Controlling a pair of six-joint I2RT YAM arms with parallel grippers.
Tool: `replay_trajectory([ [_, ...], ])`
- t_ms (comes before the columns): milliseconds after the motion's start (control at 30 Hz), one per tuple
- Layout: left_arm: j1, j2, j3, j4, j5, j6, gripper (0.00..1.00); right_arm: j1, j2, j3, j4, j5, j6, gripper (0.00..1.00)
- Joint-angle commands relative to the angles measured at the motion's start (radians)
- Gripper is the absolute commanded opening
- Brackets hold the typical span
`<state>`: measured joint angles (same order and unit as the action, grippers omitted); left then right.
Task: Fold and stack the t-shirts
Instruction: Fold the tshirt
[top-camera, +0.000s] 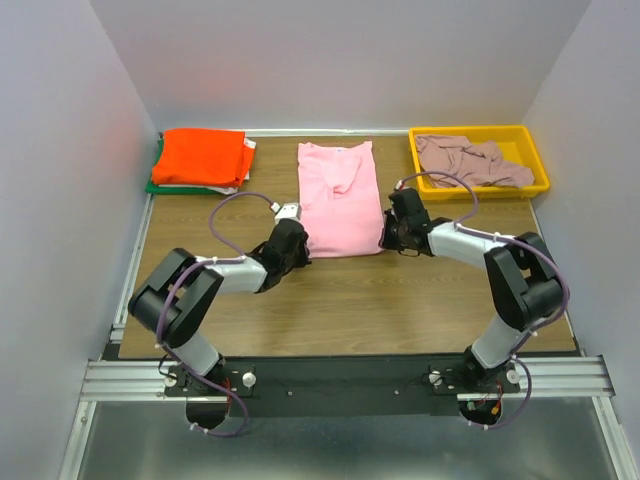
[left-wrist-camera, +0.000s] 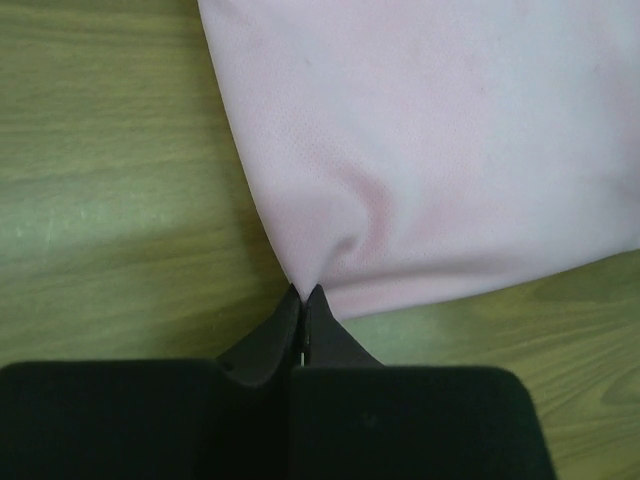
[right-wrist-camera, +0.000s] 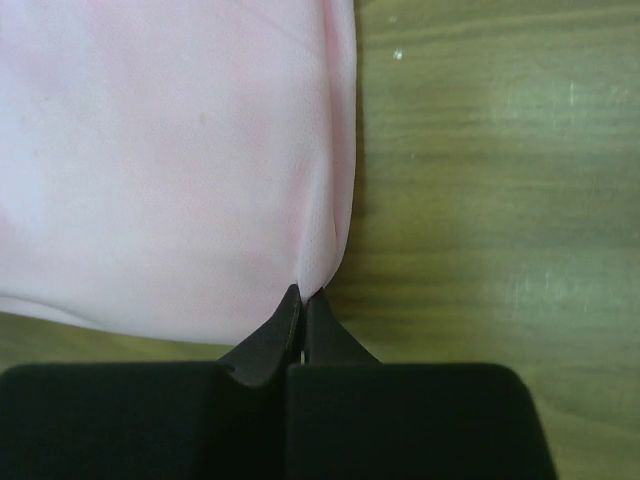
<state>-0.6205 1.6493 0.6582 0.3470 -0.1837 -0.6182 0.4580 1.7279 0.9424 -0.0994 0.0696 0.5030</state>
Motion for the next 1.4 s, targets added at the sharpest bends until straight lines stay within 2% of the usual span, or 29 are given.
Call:
replay_trajectory([
  [0,-0.007,-0.147,-0.037,-0.126,0.019,0.029,0.0,-0.002,-0.131,-0.045,-0.077,-0.044,-0.012,0.0],
  [333,-0.056,-0.499,-0.086,-0.344,0.144,0.026,0.0,0.034,-0.497,-0.151,-0.312,-0.051,0.022,0.0],
  [500,-0.125,-0.704,-0.109,-0.482,0.179,-0.037,0.0,0.125,-0.689,-0.139,-0.46,-0.027,0.097,0.0],
  [700,-0.222,-0.882,-0.126,-0.545,0.213,-0.147,0.0,0.264,-0.804,-0.108,-0.585,0.045,0.186,0.0],
  [867,-0.269,-0.927,-0.155,-0.51,0.216,-0.193,0.0,0.274,-0.855,-0.103,-0.597,0.122,0.209,0.0],
  [1033,-0.269,-0.889,-0.221,-0.366,0.24,-0.221,0.0,0.275,-0.867,-0.096,-0.557,0.286,0.223,0.0],
  [1367,-0.269,-0.763,-0.238,-0.175,0.211,-0.224,0.0,0.274,-0.769,-0.065,-0.468,0.45,0.166,0.01],
])
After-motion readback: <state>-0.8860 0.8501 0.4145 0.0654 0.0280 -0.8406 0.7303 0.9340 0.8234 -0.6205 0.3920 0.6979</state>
